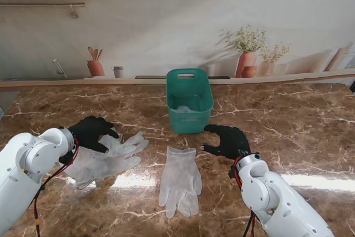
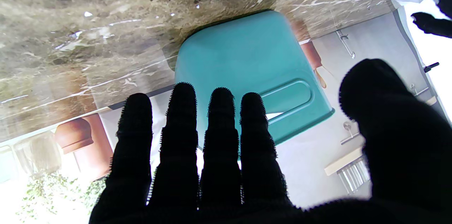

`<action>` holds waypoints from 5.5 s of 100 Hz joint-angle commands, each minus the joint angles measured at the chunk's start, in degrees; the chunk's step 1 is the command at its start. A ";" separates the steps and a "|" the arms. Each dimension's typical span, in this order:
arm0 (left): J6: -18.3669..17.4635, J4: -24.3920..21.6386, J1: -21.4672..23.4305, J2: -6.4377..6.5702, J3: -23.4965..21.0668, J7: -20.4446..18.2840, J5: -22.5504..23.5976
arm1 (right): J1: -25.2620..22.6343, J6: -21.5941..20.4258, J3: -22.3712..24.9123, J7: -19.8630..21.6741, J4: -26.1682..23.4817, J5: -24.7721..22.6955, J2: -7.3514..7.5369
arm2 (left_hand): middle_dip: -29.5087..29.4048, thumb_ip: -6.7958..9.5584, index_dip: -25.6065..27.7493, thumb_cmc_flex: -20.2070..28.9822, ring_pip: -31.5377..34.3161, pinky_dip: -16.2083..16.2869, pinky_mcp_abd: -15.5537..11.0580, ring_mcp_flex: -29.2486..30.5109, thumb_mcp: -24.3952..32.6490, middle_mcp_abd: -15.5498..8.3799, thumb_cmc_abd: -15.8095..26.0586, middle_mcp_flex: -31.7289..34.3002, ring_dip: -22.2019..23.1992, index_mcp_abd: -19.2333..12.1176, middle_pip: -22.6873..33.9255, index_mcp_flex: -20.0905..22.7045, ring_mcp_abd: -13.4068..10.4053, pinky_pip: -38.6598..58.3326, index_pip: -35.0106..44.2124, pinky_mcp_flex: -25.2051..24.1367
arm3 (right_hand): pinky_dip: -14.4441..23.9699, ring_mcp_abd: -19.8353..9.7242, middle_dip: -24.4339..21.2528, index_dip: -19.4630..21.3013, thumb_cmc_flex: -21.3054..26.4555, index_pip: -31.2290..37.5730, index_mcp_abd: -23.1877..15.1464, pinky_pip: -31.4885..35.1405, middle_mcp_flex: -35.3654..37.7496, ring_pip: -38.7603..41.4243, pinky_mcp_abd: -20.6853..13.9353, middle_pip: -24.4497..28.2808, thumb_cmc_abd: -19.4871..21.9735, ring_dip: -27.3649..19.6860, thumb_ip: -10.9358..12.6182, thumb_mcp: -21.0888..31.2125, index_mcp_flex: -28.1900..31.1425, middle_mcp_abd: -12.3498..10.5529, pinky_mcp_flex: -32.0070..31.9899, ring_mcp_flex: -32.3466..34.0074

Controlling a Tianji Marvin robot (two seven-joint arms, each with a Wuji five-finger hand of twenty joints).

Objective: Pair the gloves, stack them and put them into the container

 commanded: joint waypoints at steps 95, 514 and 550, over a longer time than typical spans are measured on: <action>13.61 12.64 -12.45 -1.10 14.51 4.34 -0.73 | -0.53 -0.23 0.10 0.39 1.07 2.00 -0.50 | 4.59 -0.02 1.02 -1.62 4.09 14.25 0.57 6.05 -3.09 1.25 -0.26 7.94 3.93 9.35 4.63 -3.28 1.37 5.99 0.84 -2.28 | -0.81 -0.18 -0.34 -0.90 -1.53 0.64 -1.30 -0.26 1.95 -0.52 0.47 0.33 -0.37 -1.78 1.61 2.11 0.81 0.02 0.53 0.47; 9.64 -25.78 15.71 -4.82 5.36 14.15 -28.67 | -4.05 -4.80 -7.44 -29.76 -12.00 -25.60 1.32 | 8.96 3.05 9.22 -0.46 10.31 19.81 10.36 20.34 -38.48 2.42 9.05 25.82 10.62 7.89 4.26 17.85 6.66 27.30 8.84 -2.75 | 4.66 -3.08 13.37 6.91 11.03 38.48 -12.62 6.96 19.24 11.27 -1.73 11.36 -7.24 1.78 -9.02 16.65 23.96 -3.28 3.25 4.21; 8.30 -23.32 13.82 -6.28 10.54 22.74 -24.74 | -4.15 -3.05 -8.45 -28.76 -12.94 -26.36 1.48 | 12.80 1.31 7.52 18.33 15.36 24.15 8.09 27.04 -32.17 0.45 0.86 36.74 15.59 -0.49 11.16 23.39 6.58 32.15 28.45 -2.43 | 4.23 -3.09 14.91 5.27 10.48 39.22 -12.05 8.45 20.07 11.74 -1.48 11.00 -7.91 2.56 -9.06 17.33 24.10 -3.25 3.92 5.30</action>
